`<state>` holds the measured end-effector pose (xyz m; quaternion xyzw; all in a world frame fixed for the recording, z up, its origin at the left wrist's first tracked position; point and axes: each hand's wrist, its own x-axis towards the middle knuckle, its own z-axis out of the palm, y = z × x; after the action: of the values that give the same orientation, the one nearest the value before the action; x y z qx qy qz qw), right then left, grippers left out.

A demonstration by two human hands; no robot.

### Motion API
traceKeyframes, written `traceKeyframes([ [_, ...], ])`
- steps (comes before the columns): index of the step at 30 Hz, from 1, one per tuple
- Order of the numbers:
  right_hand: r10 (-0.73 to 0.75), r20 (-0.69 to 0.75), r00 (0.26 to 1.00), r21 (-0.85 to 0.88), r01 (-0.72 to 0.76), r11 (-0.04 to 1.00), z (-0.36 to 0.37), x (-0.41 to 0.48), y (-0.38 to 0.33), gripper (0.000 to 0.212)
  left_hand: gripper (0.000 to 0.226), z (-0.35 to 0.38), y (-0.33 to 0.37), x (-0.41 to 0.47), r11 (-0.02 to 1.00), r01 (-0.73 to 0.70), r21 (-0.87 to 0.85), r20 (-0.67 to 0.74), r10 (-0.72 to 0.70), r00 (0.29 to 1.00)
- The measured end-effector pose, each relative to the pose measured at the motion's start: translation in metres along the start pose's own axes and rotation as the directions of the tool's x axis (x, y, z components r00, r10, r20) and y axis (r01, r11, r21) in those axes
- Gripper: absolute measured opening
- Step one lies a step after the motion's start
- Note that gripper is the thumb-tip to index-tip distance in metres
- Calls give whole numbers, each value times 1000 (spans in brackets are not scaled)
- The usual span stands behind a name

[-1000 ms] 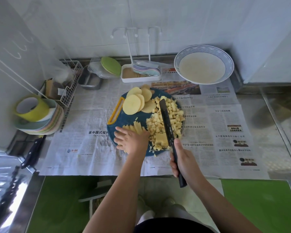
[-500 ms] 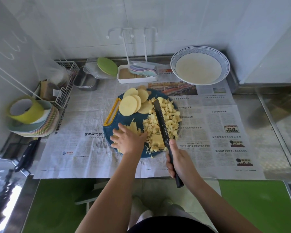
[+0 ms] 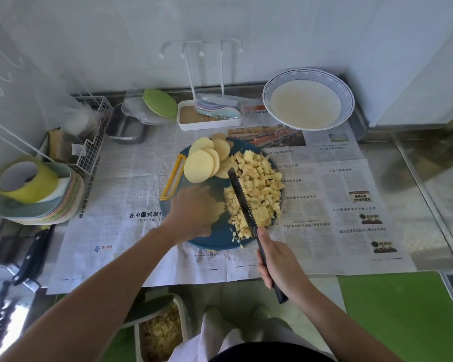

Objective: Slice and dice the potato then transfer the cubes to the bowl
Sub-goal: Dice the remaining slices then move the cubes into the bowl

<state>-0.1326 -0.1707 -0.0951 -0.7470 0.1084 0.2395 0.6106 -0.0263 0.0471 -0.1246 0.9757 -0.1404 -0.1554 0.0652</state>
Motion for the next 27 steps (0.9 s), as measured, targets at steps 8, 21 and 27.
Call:
traceKeyframes([
  [8, -54, -135, 989, -356, 3, 935, 40, 4, 3, 64, 120, -9, -27, 6, 967, -251, -40, 23, 252, 967],
  [21, -56, -214, 975, -563, -76, 823, 66, 18, -13, 58, 125, -1, -35, -5, 957, -194, -215, -122, 171, 978],
  [27, -9, -182, 983, -505, -86, 859, 77, 20, -13, 62, 122, -2, -15, 2, 903, -275, -329, -176, 228, 958],
])
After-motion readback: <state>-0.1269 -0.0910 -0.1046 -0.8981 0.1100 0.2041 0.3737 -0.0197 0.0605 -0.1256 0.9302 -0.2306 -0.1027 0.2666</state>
